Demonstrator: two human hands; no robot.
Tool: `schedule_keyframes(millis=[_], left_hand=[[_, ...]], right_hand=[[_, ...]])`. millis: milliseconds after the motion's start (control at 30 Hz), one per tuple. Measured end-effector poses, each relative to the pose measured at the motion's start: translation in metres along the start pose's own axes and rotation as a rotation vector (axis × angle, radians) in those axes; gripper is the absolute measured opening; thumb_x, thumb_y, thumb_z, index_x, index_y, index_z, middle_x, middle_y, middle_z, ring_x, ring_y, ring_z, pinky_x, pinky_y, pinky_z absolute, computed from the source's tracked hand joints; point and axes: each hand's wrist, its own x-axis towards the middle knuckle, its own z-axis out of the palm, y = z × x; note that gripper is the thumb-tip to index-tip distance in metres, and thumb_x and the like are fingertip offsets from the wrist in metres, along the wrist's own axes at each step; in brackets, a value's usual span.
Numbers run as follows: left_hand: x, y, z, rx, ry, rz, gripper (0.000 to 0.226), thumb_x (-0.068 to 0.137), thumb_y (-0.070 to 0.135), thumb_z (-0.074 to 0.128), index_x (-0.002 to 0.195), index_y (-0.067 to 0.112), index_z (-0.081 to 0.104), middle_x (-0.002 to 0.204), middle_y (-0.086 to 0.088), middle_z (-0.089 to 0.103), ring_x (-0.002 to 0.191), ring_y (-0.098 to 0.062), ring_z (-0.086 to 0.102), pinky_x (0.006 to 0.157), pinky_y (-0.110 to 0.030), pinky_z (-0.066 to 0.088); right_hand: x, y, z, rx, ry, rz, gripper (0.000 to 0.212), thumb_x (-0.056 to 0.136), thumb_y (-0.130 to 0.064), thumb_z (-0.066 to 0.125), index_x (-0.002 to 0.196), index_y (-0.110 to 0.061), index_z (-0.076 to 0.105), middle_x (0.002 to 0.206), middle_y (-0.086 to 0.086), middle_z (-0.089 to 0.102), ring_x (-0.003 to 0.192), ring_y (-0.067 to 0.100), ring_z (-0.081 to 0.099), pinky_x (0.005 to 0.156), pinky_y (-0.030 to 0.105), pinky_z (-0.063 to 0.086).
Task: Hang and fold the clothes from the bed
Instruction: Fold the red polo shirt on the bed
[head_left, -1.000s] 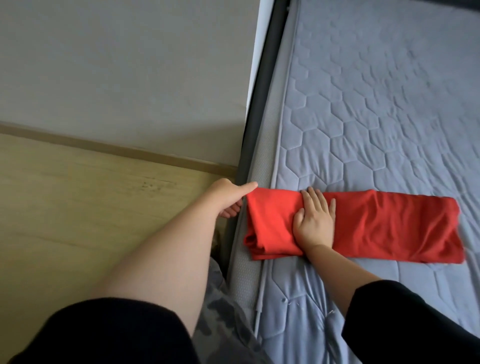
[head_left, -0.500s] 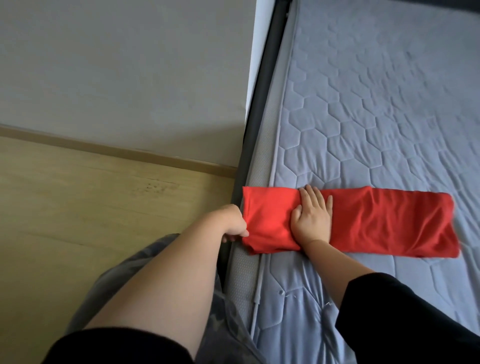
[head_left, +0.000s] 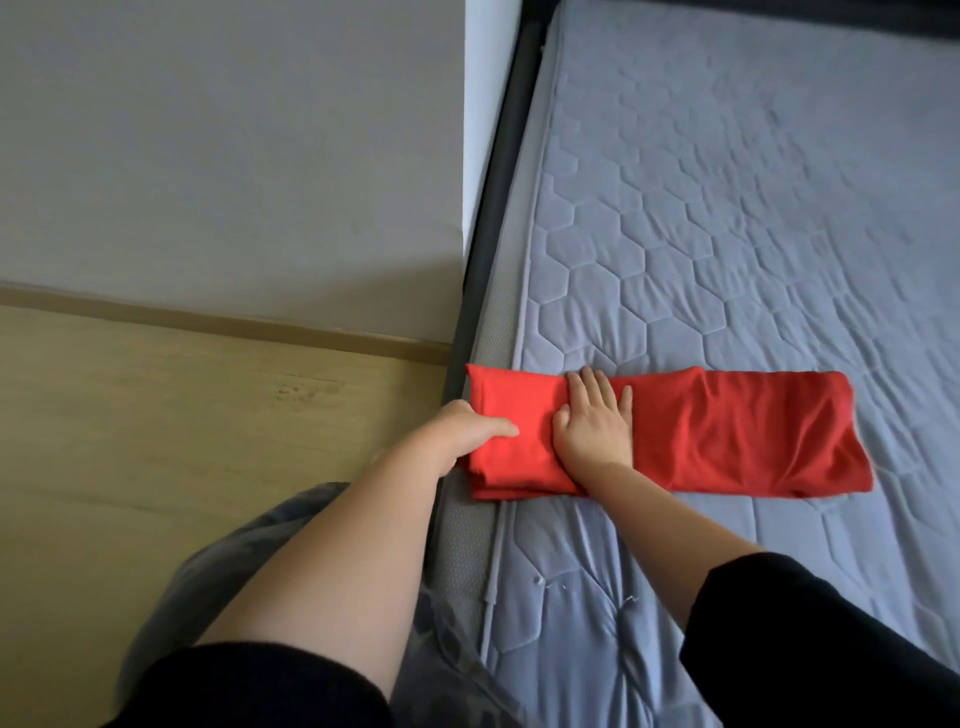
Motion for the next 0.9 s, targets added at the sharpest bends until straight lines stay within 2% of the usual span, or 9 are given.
schedule_keyframes(millis=[100, 200, 267, 333, 433, 667, 733, 800, 900], left_hand=[[-0.011, 0.007, -0.005, -0.203, -0.006, 0.072, 0.031, 0.077, 0.004, 0.072, 0.107, 0.003, 0.065, 0.103, -0.015, 0.07, 0.086, -0.025, 0.067, 0.085, -0.034, 0.054], [-0.027, 0.018, -0.014, -0.381, -0.013, 0.103, 0.019, 0.077, -0.003, 0.067, 0.093, 0.008, 0.066, 0.075, -0.005, 0.072, 0.063, -0.016, 0.067, 0.063, -0.025, 0.055], [-0.036, 0.025, -0.022, -0.485, -0.016, 0.096, 0.02, 0.079, -0.004, 0.062, 0.096, 0.008, 0.065, 0.08, -0.009, 0.07, 0.066, -0.02, 0.066, 0.069, -0.029, 0.054], [-0.046, 0.028, -0.03, -0.544, 0.012, 0.105, 0.023, 0.08, -0.004, 0.059, 0.1, 0.006, 0.063, 0.09, -0.015, 0.067, 0.074, -0.025, 0.062, 0.078, -0.035, 0.051], [-0.06, 0.029, -0.045, -0.607, 0.085, 0.105, 0.015, 0.079, -0.004, 0.056, 0.086, 0.008, 0.063, 0.082, -0.012, 0.066, 0.069, -0.025, 0.061, 0.068, -0.031, 0.049], [-0.068, 0.024, -0.066, -0.594, 0.259, 0.116, 0.015, 0.074, -0.006, 0.059, 0.078, 0.008, 0.061, 0.088, -0.018, 0.063, 0.078, -0.029, 0.059, 0.073, -0.041, 0.049], [-0.067, 0.026, -0.065, -0.596, 0.24, 0.108, 0.014, 0.073, -0.005, 0.059, 0.08, 0.007, 0.062, 0.088, -0.018, 0.063, 0.076, -0.029, 0.06, 0.073, -0.042, 0.05], [-0.068, 0.03, -0.063, -0.595, 0.201, 0.106, 0.014, 0.073, -0.004, 0.06, 0.081, 0.007, 0.062, 0.083, -0.016, 0.065, 0.069, -0.028, 0.062, 0.066, -0.042, 0.053], [-0.071, 0.036, -0.055, -0.574, 0.144, 0.117, 0.015, 0.074, -0.004, 0.06, 0.085, 0.006, 0.064, 0.077, -0.013, 0.066, 0.061, -0.025, 0.064, 0.053, -0.037, 0.054]], right_hand=[[-0.006, -0.001, -0.015, 0.078, 0.048, 0.027, 0.054, 0.094, -0.025, 0.043, 0.145, -0.009, 0.035, 0.156, 0.01, 0.025, 0.146, 0.023, 0.016, 0.117, 0.047, 0.003], [-0.021, -0.008, -0.033, 0.158, 0.146, 0.096, 0.055, 0.094, -0.028, 0.044, 0.145, -0.011, 0.034, 0.157, 0.011, 0.021, 0.147, 0.024, 0.011, 0.116, 0.05, 0.0], [-0.032, -0.013, -0.039, 0.195, 0.151, 0.136, 0.056, 0.096, -0.031, 0.043, 0.148, -0.014, 0.03, 0.159, 0.009, 0.015, 0.147, 0.022, 0.007, 0.115, 0.051, -0.002], [-0.038, -0.024, -0.041, 0.253, 0.07, 0.149, 0.058, 0.098, -0.033, 0.039, 0.151, -0.017, 0.022, 0.16, 0.006, 0.008, 0.148, 0.021, 0.002, 0.115, 0.051, -0.002], [-0.04, -0.057, -0.035, 0.407, -0.147, 0.113, 0.057, 0.102, -0.032, 0.032, 0.153, -0.018, 0.01, 0.161, 0.007, 0.001, 0.148, 0.02, -0.001, 0.116, 0.048, 0.001], [-0.032, -0.098, -0.04, 0.659, -0.447, 0.019, 0.052, 0.103, -0.017, 0.034, 0.15, -0.004, 0.015, 0.159, 0.015, 0.009, 0.147, 0.024, 0.003, 0.117, 0.029, 0.002], [-0.029, -0.083, -0.054, 0.65, -0.359, -0.051, 0.044, 0.1, -0.011, 0.042, 0.142, 0.0, 0.036, 0.149, 0.017, 0.035, 0.14, 0.025, 0.03, 0.107, 0.018, 0.016], [-0.021, -0.059, -0.067, 0.511, -0.141, -0.124, 0.035, 0.093, -0.002, 0.045, 0.126, 0.003, 0.056, 0.131, 0.019, 0.056, 0.124, 0.031, 0.05, 0.104, 0.027, 0.029], [0.008, -0.013, -0.075, 0.209, 0.078, -0.062, 0.034, 0.089, -0.003, 0.044, 0.119, 0.0, 0.06, 0.122, 0.021, 0.061, 0.117, 0.036, 0.053, 0.1, 0.042, 0.037]])
